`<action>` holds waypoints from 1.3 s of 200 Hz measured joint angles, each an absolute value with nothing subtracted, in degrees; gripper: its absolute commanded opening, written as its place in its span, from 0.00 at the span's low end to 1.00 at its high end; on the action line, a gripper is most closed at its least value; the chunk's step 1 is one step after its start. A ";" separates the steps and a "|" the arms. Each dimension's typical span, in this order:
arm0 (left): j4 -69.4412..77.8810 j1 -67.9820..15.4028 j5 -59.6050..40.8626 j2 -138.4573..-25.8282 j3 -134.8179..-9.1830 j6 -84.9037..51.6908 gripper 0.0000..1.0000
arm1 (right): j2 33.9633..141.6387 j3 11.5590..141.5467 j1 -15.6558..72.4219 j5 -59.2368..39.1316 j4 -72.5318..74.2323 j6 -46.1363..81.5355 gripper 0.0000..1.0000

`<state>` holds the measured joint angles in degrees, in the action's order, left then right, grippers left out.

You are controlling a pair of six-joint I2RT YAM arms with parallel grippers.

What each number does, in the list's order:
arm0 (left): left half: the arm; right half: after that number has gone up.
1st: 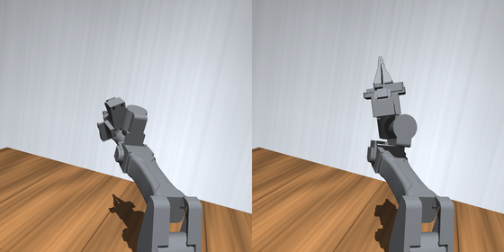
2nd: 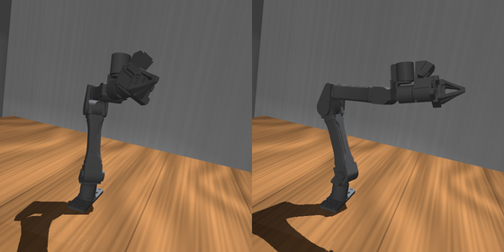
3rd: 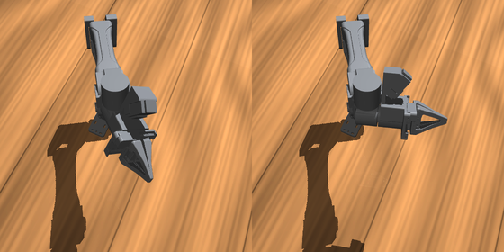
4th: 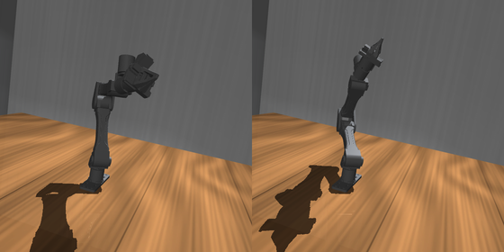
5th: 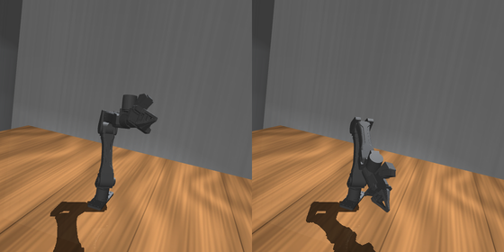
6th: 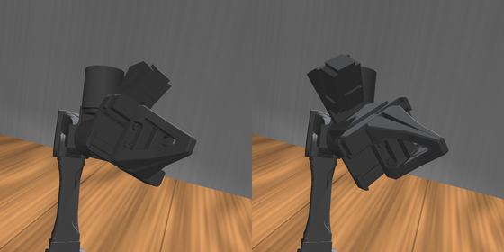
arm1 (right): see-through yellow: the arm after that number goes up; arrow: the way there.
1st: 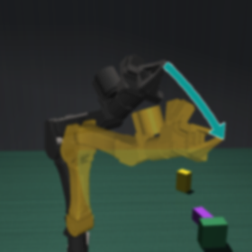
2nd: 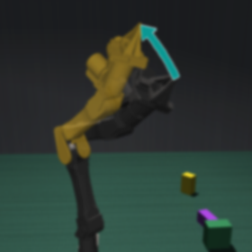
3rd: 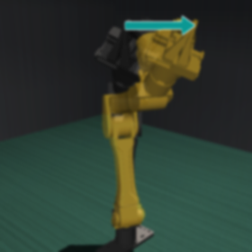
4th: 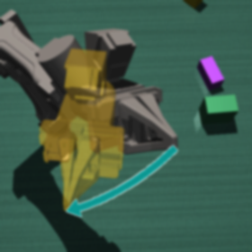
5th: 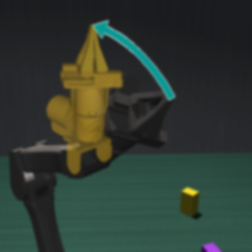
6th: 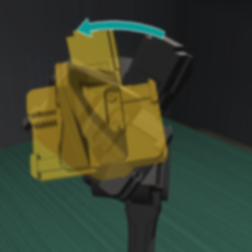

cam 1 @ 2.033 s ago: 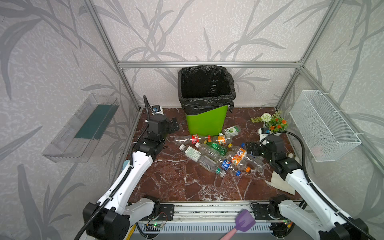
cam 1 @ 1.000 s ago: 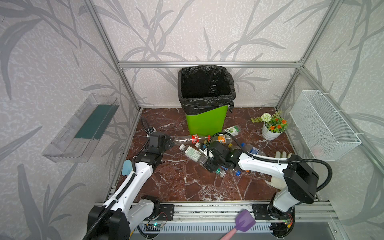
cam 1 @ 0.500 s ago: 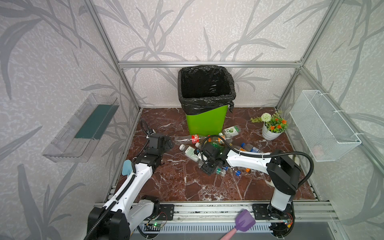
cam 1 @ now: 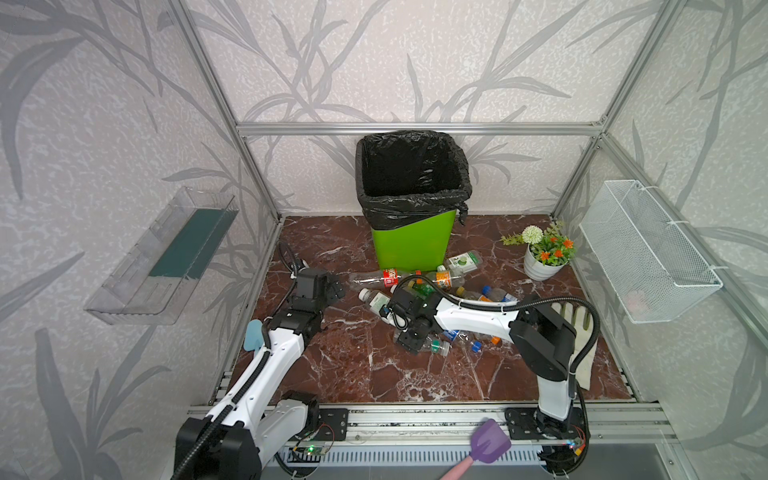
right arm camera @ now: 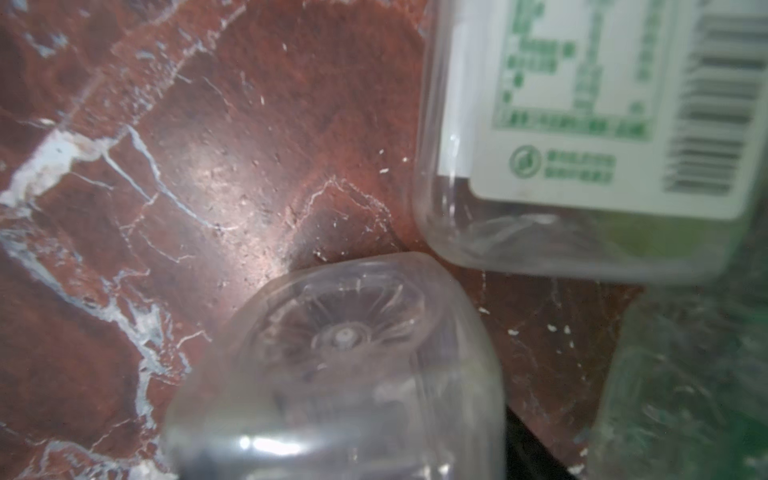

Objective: Throw the plastic bottles in the bin
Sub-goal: 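Grasp a clear square bottle with the right gripper, then lift the clear bottle over the bin and open the right gripper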

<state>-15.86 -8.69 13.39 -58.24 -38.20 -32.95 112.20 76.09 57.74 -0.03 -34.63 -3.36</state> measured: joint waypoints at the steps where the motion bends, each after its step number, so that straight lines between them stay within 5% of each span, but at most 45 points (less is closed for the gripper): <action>1: -15.86 -8.69 13.39 -58.24 -38.20 -32.95 0.99 | 112.20 76.09 57.74 -0.03 -34.65 -3.33 0.63; 30: -15.88 -8.01 13.39 -58.11 -38.20 -32.93 0.99 | 112.20 76.25 57.78 -0.03 -35.38 -3.62 0.50; 86: -15.84 -7.57 13.17 -58.02 -38.20 -32.95 0.99 | 106.00 77.82 57.78 2.81 -35.66 -4.56 0.48; 127: -15.62 -7.16 12.91 -58.50 -38.20 -32.95 0.99 | 88.79 81.89 57.78 14.17 -30.83 -10.33 0.46; 189: -14.33 -6.61 10.46 -62.76 -38.20 -33.08 0.99 | 58.46 77.78 54.98 21.28 3.86 -28.51 0.45; 222: -13.87 -6.61 7.86 -64.16 -38.20 -33.54 0.99 | 61.71 84.23 45.60 16.97 13.17 -29.19 0.45; 260: -12.67 -6.61 5.19 -64.20 -38.22 -34.68 0.99 | 82.91 104.51 33.78 5.17 11.35 -16.99 0.52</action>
